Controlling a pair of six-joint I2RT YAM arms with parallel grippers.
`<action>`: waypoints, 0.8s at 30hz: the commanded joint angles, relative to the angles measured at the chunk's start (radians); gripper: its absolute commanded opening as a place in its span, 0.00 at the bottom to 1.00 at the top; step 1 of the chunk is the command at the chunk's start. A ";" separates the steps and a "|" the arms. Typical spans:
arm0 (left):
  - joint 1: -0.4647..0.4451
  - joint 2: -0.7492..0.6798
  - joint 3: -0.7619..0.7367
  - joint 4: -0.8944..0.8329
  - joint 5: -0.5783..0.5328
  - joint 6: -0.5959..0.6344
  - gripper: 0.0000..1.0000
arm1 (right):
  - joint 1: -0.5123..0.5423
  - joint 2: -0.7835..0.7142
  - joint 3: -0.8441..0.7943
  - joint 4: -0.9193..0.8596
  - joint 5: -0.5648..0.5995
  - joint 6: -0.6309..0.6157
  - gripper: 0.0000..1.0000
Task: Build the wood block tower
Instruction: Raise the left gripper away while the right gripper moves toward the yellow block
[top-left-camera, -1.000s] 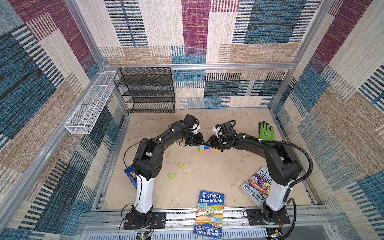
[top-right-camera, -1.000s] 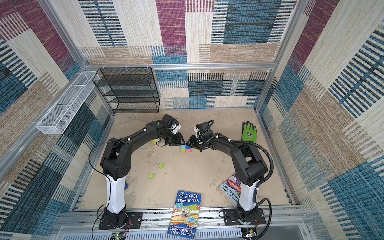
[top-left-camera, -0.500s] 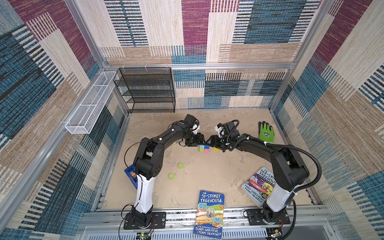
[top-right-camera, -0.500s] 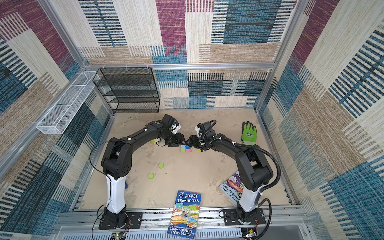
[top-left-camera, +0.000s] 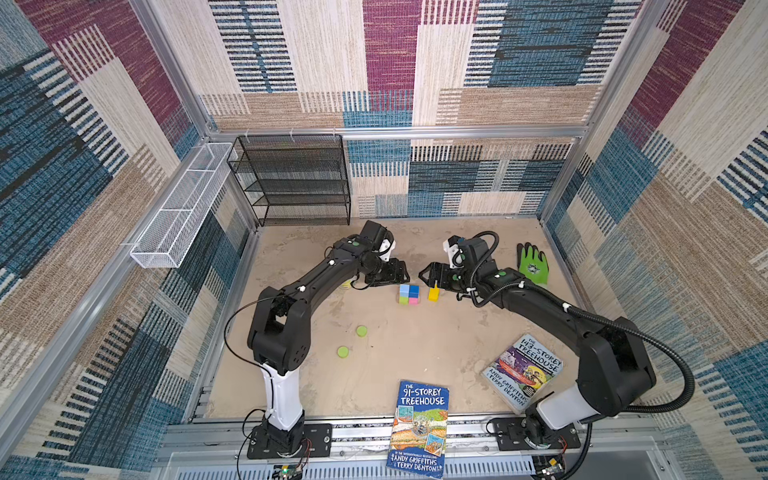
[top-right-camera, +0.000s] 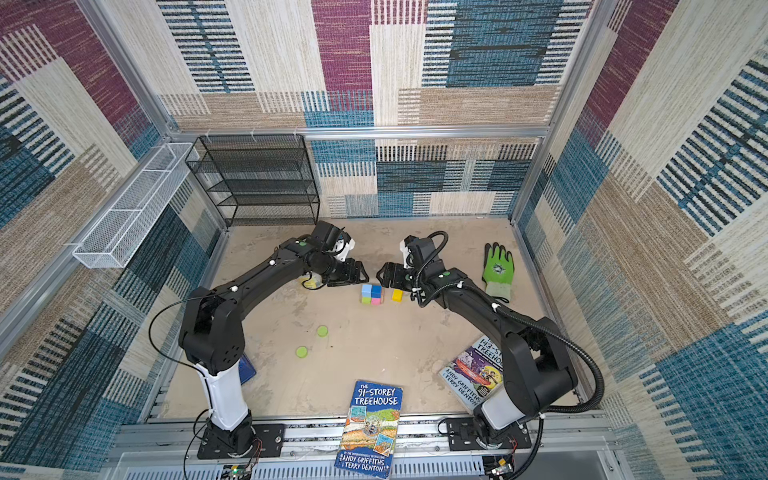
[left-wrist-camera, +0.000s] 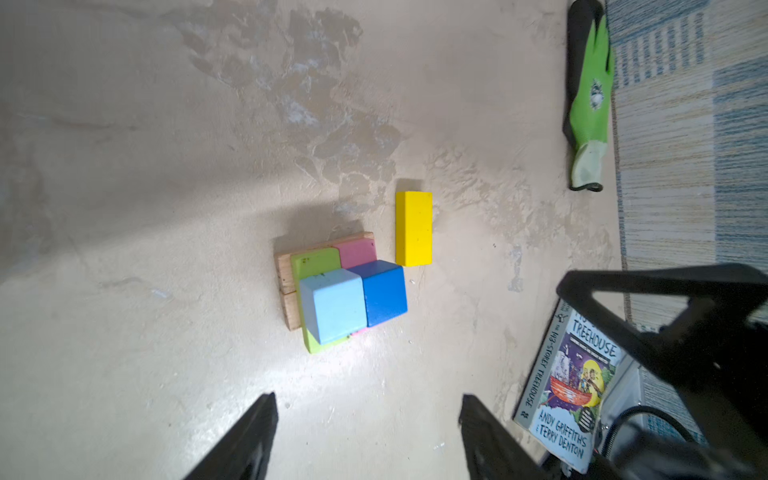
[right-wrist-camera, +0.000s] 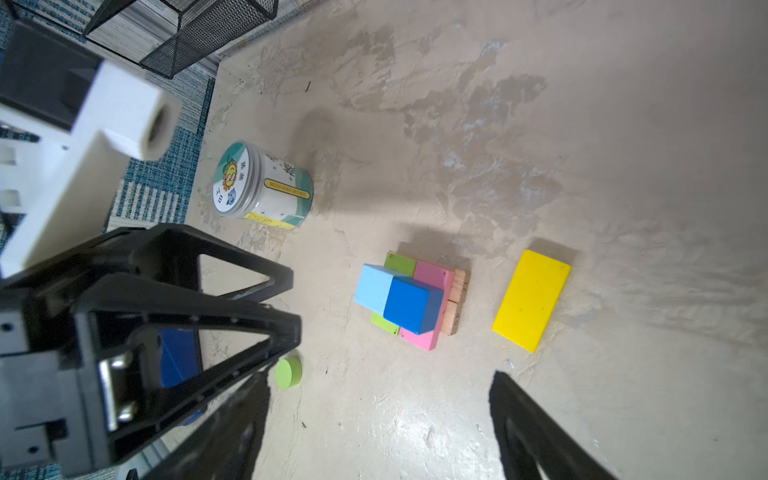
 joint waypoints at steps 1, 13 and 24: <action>0.003 -0.070 -0.009 -0.016 -0.056 0.023 0.74 | -0.008 -0.016 0.024 -0.085 0.090 -0.092 0.89; 0.017 -0.419 -0.222 0.149 -0.220 0.008 0.75 | -0.047 -0.028 0.009 -0.102 0.194 -0.180 1.00; 0.034 -0.577 -0.447 0.273 -0.287 -0.008 0.74 | -0.050 0.175 0.166 -0.174 0.365 -0.214 0.99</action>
